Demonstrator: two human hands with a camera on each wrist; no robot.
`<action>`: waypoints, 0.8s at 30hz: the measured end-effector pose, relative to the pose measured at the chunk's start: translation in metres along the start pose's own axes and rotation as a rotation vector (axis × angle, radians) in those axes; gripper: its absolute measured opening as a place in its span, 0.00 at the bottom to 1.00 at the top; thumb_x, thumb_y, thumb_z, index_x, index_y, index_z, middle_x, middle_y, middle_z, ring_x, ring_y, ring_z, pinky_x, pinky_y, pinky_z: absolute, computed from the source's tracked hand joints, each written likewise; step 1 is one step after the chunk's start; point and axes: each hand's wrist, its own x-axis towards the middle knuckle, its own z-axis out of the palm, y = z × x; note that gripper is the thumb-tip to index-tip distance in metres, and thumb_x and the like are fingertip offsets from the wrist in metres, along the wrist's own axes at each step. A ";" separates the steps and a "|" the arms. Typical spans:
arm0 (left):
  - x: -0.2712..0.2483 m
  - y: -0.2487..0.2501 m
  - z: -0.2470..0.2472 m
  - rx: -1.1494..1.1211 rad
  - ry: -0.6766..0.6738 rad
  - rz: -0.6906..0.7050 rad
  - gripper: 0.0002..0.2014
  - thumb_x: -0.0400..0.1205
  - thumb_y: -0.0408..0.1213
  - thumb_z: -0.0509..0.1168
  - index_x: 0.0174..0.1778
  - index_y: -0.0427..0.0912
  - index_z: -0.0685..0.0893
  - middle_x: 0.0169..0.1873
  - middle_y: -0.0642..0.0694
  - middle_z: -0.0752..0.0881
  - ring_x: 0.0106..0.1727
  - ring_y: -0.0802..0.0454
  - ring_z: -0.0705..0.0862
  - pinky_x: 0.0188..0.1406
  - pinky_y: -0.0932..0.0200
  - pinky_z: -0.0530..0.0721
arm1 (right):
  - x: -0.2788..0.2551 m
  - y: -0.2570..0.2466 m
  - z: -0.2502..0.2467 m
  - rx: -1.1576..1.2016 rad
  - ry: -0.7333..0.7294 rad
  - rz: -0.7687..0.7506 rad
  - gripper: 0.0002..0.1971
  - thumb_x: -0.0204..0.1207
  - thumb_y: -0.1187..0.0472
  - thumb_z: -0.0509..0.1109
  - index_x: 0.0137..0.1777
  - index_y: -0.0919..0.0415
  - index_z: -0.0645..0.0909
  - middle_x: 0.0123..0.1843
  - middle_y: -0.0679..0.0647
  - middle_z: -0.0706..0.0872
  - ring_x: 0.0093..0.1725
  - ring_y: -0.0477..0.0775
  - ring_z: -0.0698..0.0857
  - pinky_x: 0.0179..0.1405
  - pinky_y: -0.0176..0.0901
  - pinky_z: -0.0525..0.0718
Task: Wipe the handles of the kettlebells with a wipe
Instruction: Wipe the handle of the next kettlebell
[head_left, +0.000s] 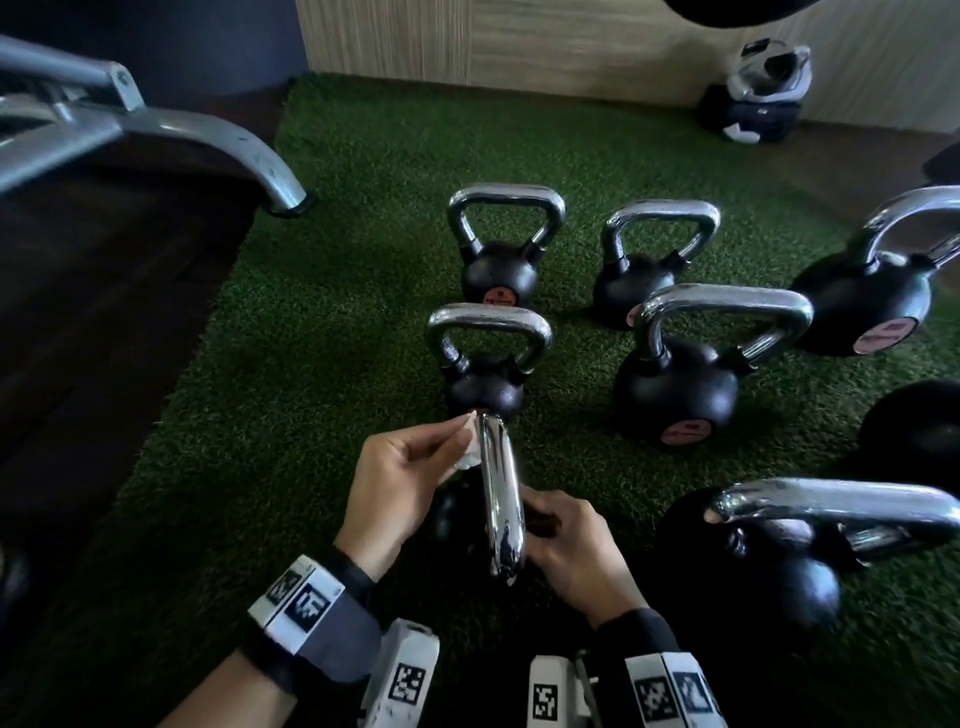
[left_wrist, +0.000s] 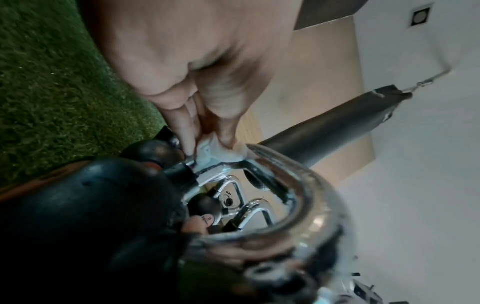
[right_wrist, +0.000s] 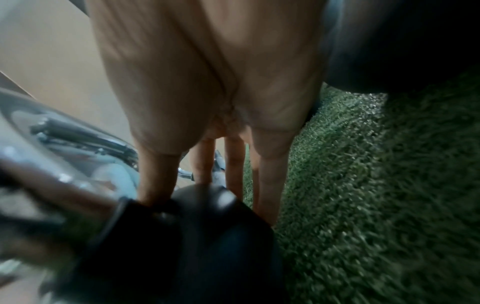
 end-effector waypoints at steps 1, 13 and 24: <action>-0.007 0.001 0.000 -0.033 -0.008 0.002 0.14 0.80 0.34 0.74 0.61 0.36 0.92 0.56 0.43 0.95 0.61 0.47 0.93 0.63 0.55 0.90 | 0.000 0.000 -0.001 -0.021 -0.004 -0.001 0.30 0.71 0.44 0.83 0.74 0.45 0.85 0.54 0.40 0.88 0.57 0.34 0.86 0.52 0.18 0.75; -0.037 0.025 -0.002 0.063 -0.120 0.033 0.13 0.72 0.39 0.79 0.52 0.43 0.96 0.46 0.43 0.96 0.47 0.48 0.96 0.52 0.57 0.93 | 0.003 0.001 -0.001 0.012 -0.011 0.012 0.35 0.59 0.31 0.77 0.67 0.43 0.90 0.56 0.44 0.93 0.59 0.37 0.89 0.57 0.29 0.82; -0.076 0.015 -0.022 0.242 -0.318 0.090 0.08 0.71 0.36 0.81 0.46 0.42 0.97 0.47 0.51 0.96 0.52 0.53 0.95 0.58 0.63 0.90 | 0.001 -0.002 -0.002 0.061 -0.027 0.088 0.29 0.62 0.41 0.86 0.65 0.42 0.90 0.58 0.42 0.94 0.56 0.33 0.89 0.56 0.28 0.84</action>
